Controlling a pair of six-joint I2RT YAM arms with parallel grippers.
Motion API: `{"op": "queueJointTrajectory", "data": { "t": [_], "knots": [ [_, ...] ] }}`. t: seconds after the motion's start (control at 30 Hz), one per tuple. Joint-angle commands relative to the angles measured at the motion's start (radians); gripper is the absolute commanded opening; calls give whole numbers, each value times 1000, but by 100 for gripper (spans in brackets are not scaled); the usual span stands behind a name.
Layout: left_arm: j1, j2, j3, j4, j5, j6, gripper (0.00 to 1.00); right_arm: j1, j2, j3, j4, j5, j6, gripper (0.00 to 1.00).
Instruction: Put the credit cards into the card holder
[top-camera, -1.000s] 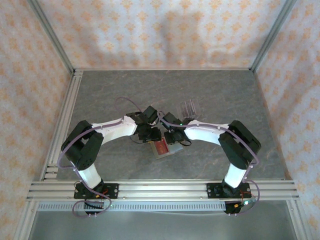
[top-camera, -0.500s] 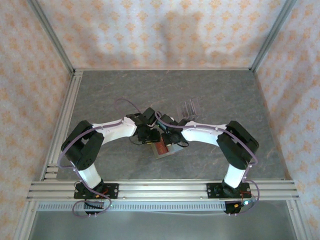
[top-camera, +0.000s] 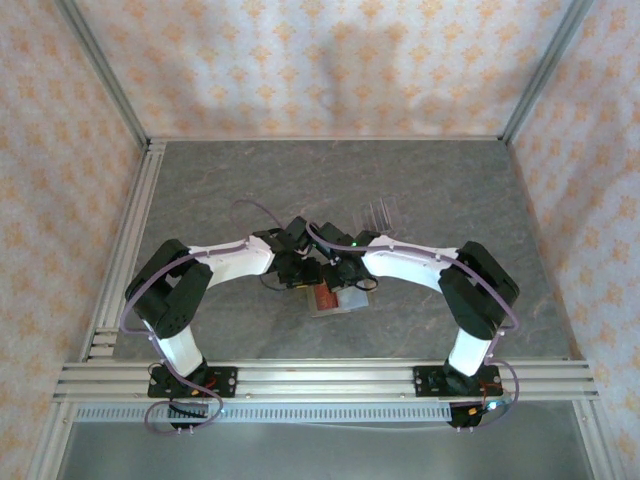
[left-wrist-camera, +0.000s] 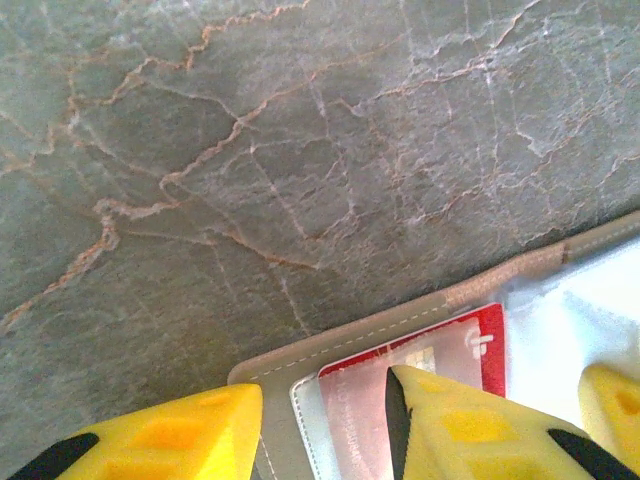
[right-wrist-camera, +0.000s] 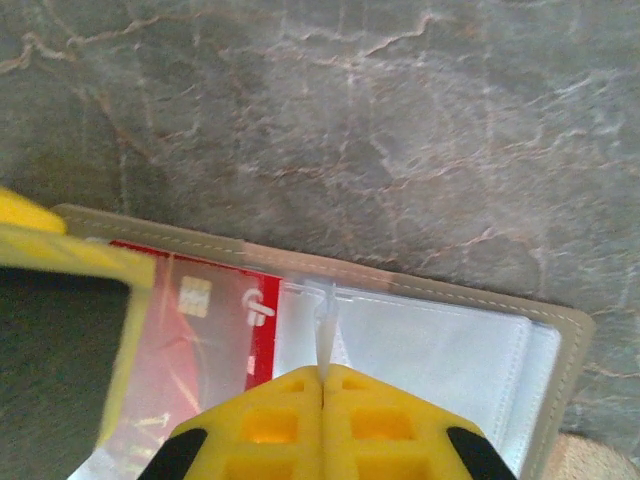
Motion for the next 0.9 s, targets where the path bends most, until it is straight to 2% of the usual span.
{"op": "queueJointTrajectory", "data": {
  "t": [0.0, 0.1, 0.27, 0.53, 0.87],
  "knots": [
    [-34, 50, -23, -3, -13, -17, 40, 6, -31, 72, 49, -96, 28, 7],
    [-34, 46, -21, -5, -16, -22, 40, 3, -30, 74, 72, -156, 52, 20],
    [-34, 35, -20, -17, -24, -26, 40, -26, -19, 84, 101, -234, 95, 25],
    [-14, 1, -28, -36, -11, -44, 40, -73, -14, 75, 206, -396, 161, 29],
    [111, -97, -112, 43, 154, -143, 41, -77, 15, 85, 242, -421, 193, 31]
  ]
}}
